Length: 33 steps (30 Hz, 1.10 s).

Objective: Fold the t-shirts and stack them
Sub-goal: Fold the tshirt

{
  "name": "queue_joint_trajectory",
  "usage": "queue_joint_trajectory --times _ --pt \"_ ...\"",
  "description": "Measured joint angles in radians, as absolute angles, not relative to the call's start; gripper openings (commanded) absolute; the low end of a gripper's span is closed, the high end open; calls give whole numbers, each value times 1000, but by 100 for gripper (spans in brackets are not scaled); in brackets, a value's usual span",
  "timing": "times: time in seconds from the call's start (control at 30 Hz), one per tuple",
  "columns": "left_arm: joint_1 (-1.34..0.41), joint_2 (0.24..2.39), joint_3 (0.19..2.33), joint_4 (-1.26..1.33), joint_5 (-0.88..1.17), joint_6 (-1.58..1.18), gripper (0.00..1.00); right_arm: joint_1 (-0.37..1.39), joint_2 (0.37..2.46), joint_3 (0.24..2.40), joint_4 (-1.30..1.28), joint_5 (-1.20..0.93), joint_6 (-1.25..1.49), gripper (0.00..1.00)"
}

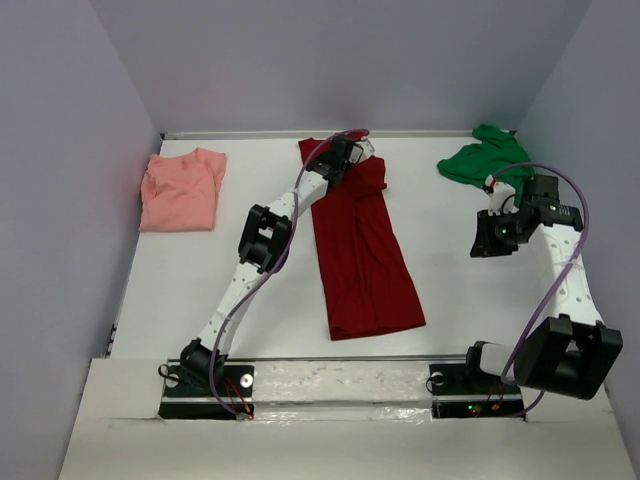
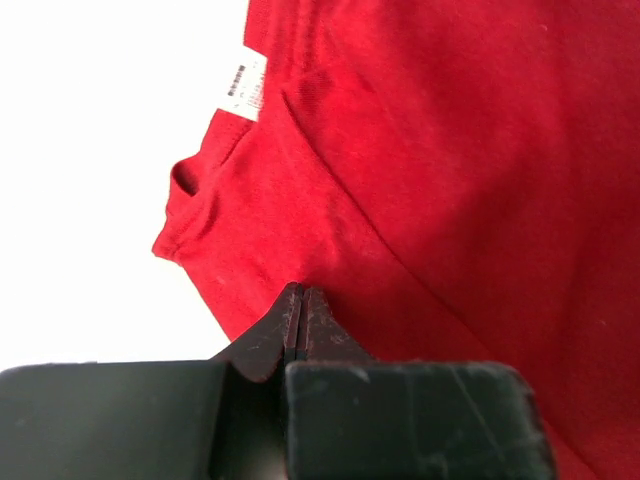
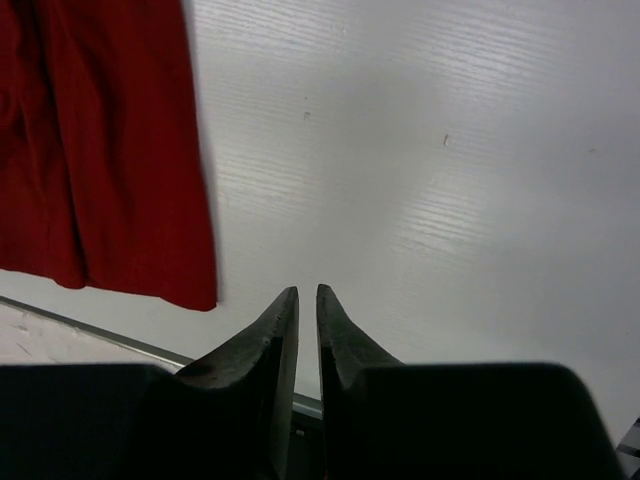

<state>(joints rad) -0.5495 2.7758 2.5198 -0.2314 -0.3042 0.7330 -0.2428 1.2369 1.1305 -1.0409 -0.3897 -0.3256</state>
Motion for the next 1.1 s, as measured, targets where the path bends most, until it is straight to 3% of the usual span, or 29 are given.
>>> queue_joint_trajectory --times 0.13,0.37,0.53,0.67,0.93,1.1 --pt "-556 2736 2467 -215 -303 699 0 -243 1277 1137 -1045 -421 -340 0" --pt "-587 2418 2234 -213 -270 590 0 -243 1386 1240 -1061 -505 -383 0" --pt "-594 2051 1953 -159 -272 542 0 -218 1557 1437 -1072 -574 -429 0" --pt "-570 1878 1760 -150 -266 491 0 -108 1769 1599 -1090 -622 -469 0" --pt "-527 1942 1571 -253 -152 375 0 89 2199 1927 -1180 -680 -509 0" --pt "-548 2056 1615 -313 -59 329 0 118 2389 2210 -1262 -711 -513 0"
